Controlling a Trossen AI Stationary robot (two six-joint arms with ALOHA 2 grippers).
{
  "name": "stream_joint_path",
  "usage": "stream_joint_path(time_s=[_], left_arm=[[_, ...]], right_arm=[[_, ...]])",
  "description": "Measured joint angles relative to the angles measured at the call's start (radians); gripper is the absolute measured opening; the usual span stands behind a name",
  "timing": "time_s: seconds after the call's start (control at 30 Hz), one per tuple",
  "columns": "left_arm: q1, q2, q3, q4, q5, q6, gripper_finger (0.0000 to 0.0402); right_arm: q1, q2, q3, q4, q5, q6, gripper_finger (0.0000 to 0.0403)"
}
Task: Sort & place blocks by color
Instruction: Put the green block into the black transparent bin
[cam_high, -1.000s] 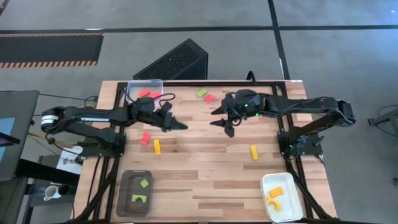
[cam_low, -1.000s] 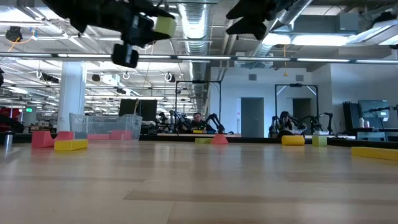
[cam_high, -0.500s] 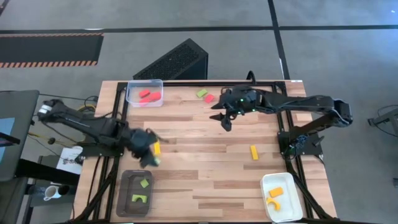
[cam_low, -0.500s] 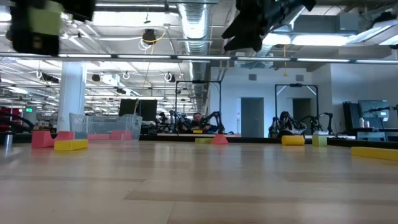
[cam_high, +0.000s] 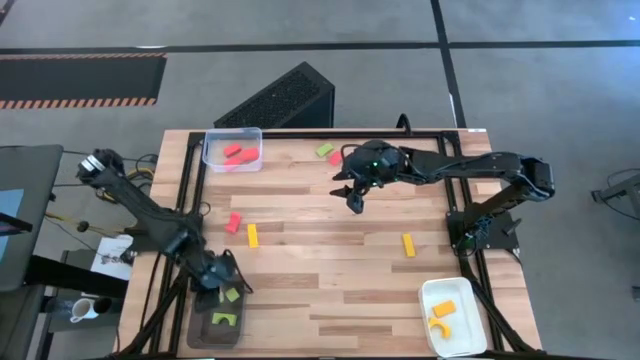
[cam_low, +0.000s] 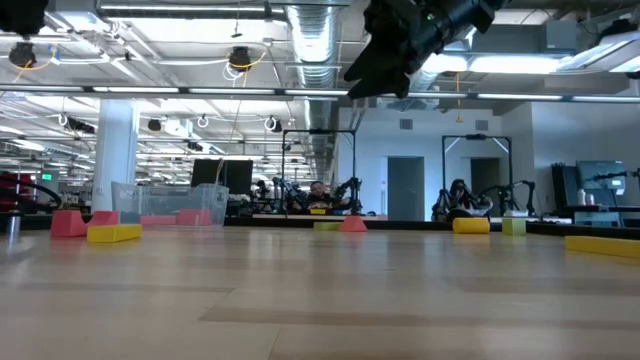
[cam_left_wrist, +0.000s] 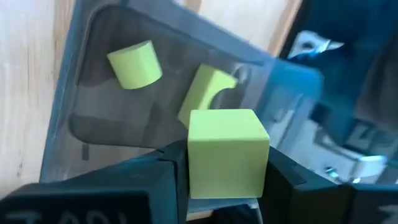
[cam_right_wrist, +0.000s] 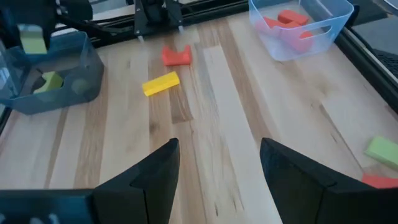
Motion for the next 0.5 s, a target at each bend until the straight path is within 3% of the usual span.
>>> stream_joint_path(time_s=[0.27, 0.5], left_arm=[[-0.004, 0.140, 0.000, -0.001, 0.035, 0.036, 0.0156], [-0.003, 0.160, 0.000, -0.014, 0.052, 0.042, 0.0195]], right_arm=[[0.000, -0.009, 0.002, 0.005, -0.003, 0.000, 0.0245], [0.000, -0.009, 0.002, -0.001, -0.003, 0.001, 0.0245]])
